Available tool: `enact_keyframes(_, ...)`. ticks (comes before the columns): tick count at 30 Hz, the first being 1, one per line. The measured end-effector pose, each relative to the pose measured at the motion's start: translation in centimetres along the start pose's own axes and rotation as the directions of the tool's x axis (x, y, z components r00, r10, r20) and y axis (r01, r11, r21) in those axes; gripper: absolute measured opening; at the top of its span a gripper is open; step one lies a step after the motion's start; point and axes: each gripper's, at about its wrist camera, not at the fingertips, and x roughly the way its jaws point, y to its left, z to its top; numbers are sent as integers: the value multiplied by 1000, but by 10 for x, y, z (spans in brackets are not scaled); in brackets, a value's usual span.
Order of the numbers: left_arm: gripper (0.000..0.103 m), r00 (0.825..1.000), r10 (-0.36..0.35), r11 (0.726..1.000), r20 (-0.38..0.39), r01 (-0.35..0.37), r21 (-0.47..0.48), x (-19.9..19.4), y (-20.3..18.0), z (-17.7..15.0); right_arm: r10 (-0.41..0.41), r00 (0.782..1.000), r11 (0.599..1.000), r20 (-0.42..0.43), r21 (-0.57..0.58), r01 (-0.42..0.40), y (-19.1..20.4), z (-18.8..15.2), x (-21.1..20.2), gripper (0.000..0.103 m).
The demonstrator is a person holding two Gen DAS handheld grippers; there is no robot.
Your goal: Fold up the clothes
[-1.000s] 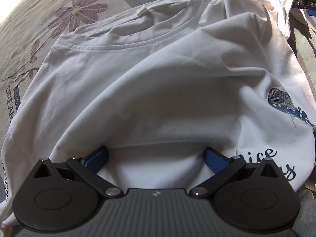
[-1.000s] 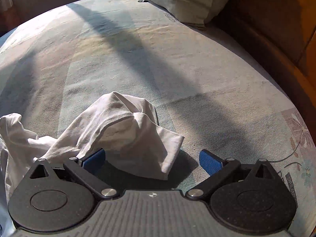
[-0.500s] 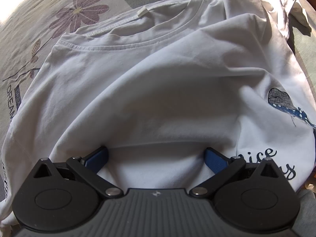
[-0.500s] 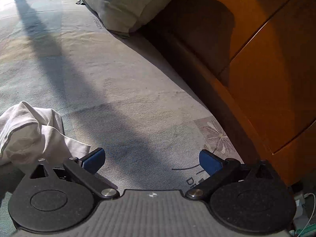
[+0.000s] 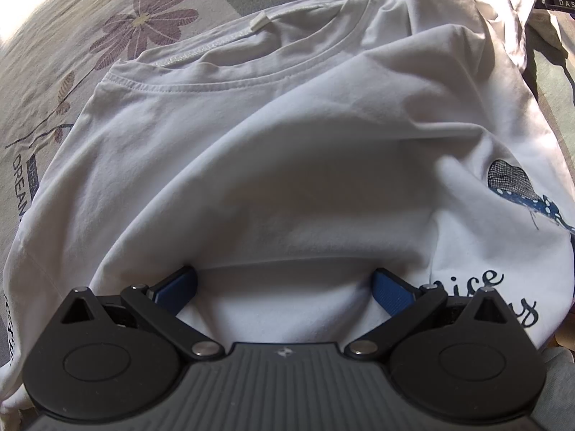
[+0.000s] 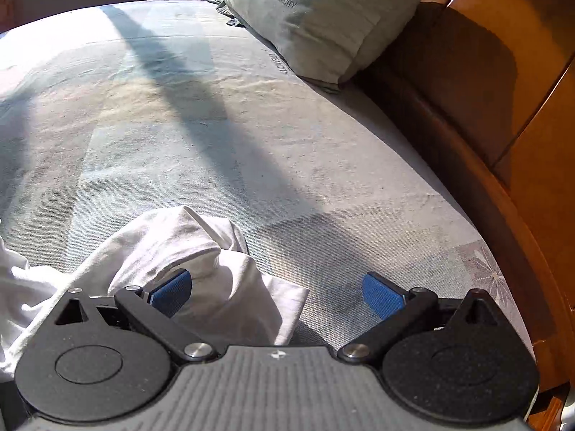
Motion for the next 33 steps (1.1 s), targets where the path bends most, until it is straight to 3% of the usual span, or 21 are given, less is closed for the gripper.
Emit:
enact_keyframes(5, 103, 1000, 2, 1000, 7, -2, -4, -4, 6, -1, 64, 998, 998, 18, 28, -64, 12, 13, 4, 103)
enact_keyframes(9, 103, 999, -2, 1000, -41, 2, -4, -7, 10, 4, 51, 998, 999, -21, 13, -51, 18, 17, 19, 103)
enact_keyframes(10, 102, 997, -11, 1000, -72, 11, 3, -8, 11, 7, 42, 998, 999, -38, 27, -41, 17, 16, 24, 103)
enact_keyframes(14, 102, 993, -108, 986, -40, 112, 121, -37, 6, 16, -32, 998, 998, -63, 52, 36, 7, 15, 33, 103)
enact_keyframes(17, 102, 990, -144, 963, 13, 137, 233, -61, -7, 26, -118, 992, 992, -35, 32, 119, -8, 9, 21, 103)
enact_keyframes(21, 102, 973, -210, 914, 94, 161, 373, -90, -101, 53, -227, 974, 974, 7, -12, 227, -30, -2, -2, 103)
enact_keyframes(25, 102, 951, -276, 856, 140, 177, 485, -64, -132, 85, -352, 932, 934, 83, -29, 355, -56, -14, -29, 103)
enact_keyframes(27, 102, 939, -310, 833, 149, 192, 519, -65, -146, 95, -342, 937, 938, 73, -34, 345, -63, -18, -29, 103)
enact_keyframes(30, 102, 928, -347, 790, 137, 210, 575, -65, -169, 110, -236, 972, 969, 4, -75, 236, -63, -27, -13, 103)
enact_keyframes(33, 102, 925, -354, 773, 135, 209, 599, -69, -176, 109, -215, 975, 972, -57, -107, 208, -65, -42, -5, 103)
